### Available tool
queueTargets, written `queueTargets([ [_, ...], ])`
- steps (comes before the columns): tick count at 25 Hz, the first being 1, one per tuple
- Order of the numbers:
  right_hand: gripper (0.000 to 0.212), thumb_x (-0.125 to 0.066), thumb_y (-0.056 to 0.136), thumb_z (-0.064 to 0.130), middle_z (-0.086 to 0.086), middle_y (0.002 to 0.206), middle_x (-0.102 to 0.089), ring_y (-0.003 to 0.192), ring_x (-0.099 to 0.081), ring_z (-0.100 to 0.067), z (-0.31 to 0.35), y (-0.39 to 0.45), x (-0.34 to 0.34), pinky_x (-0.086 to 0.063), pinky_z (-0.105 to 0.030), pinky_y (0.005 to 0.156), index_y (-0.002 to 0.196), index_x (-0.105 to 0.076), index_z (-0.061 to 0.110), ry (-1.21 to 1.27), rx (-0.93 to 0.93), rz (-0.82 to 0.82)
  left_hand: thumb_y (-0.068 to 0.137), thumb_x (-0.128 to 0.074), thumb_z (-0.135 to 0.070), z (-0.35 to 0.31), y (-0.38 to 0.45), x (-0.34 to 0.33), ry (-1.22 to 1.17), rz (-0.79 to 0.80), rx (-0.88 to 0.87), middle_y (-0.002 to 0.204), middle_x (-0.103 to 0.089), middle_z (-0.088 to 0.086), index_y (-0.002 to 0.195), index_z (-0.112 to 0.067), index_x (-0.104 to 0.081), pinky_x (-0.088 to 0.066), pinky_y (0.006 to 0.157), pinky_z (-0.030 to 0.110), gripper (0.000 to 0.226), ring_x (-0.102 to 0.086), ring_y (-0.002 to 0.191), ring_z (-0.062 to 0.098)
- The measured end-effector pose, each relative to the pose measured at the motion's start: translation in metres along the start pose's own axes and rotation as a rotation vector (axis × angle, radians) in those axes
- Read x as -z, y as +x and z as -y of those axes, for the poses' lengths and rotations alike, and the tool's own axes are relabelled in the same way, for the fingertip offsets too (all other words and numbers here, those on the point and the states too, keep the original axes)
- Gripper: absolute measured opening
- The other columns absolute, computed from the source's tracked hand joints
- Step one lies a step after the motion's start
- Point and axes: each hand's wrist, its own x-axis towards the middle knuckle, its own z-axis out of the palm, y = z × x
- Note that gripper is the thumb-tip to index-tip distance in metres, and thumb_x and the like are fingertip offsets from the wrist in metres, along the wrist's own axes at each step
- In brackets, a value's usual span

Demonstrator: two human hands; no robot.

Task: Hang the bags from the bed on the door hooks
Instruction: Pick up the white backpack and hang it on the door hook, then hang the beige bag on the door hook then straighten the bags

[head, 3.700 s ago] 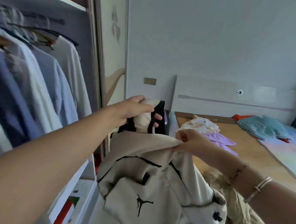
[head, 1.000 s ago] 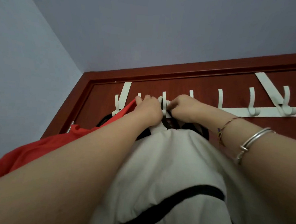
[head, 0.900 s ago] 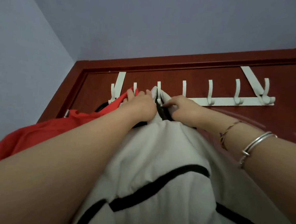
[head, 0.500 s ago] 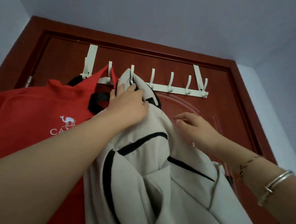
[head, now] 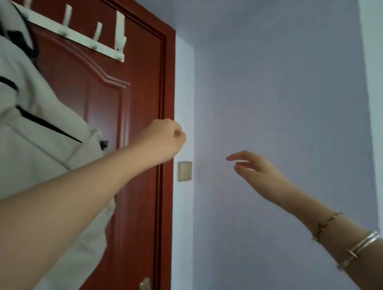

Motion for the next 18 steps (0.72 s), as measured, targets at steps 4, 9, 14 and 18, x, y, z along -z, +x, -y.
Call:
queueTargets([
  [4,0.025,-0.049,0.090,0.016,0.004,0.112,-0.066,0.080,-0.063,-0.023,-0.091,-0.110,0.126,-0.048,-0.025,0.068,0.102,-0.061,0.034,-0.129,-0.209,-0.017,0.084,-0.051,-0.030,-0.139,-0.039,-0.124,-0.234,0.219,-0.063,0.091,-0.075,0.006,0.084,-0.018,-0.071,-0.057,0.076,0.038,0.024,-0.069,0.079,0.028],
  [9,0.024,-0.048,0.090,0.010,0.003,0.116,-0.064,0.103,-0.063,-0.022,-0.168,-0.238,0.288,-0.048,-0.033,0.086,0.101,-0.062,0.026,-0.237,-0.465,-0.155,0.083,-0.052,-0.026,-0.340,-0.079,-0.231,-0.489,0.442,-0.279,0.083,-0.072,0.002,0.080,-0.016,-0.071,-0.055,0.078,0.038,0.022,-0.067,0.081,0.025],
  [14,0.024,-0.047,0.088,-0.001,-0.006,0.111,-0.065,0.101,-0.064,-0.027,-0.230,-0.360,0.420,-0.051,-0.034,0.086,0.099,-0.062,0.015,-0.320,-0.737,-0.409,0.086,-0.052,-0.024,-0.498,-0.113,-0.330,-0.621,0.639,-0.445,0.080,-0.072,0.001,0.079,-0.015,-0.070,-0.054,0.076,0.035,0.022,-0.067,0.082,0.023],
  [18,0.026,-0.049,0.086,0.000,-0.006,0.107,-0.065,0.097,-0.060,-0.021,-0.280,-0.448,0.507,-0.046,-0.029,0.086,0.106,-0.062,0.010,-0.428,-0.913,-0.555,0.086,-0.054,-0.024,-0.611,-0.136,-0.407,-0.678,0.748,-0.539,0.091,-0.074,0.006,0.086,-0.015,-0.072,-0.055,0.082,0.040,0.020,-0.068,0.084,0.025],
])
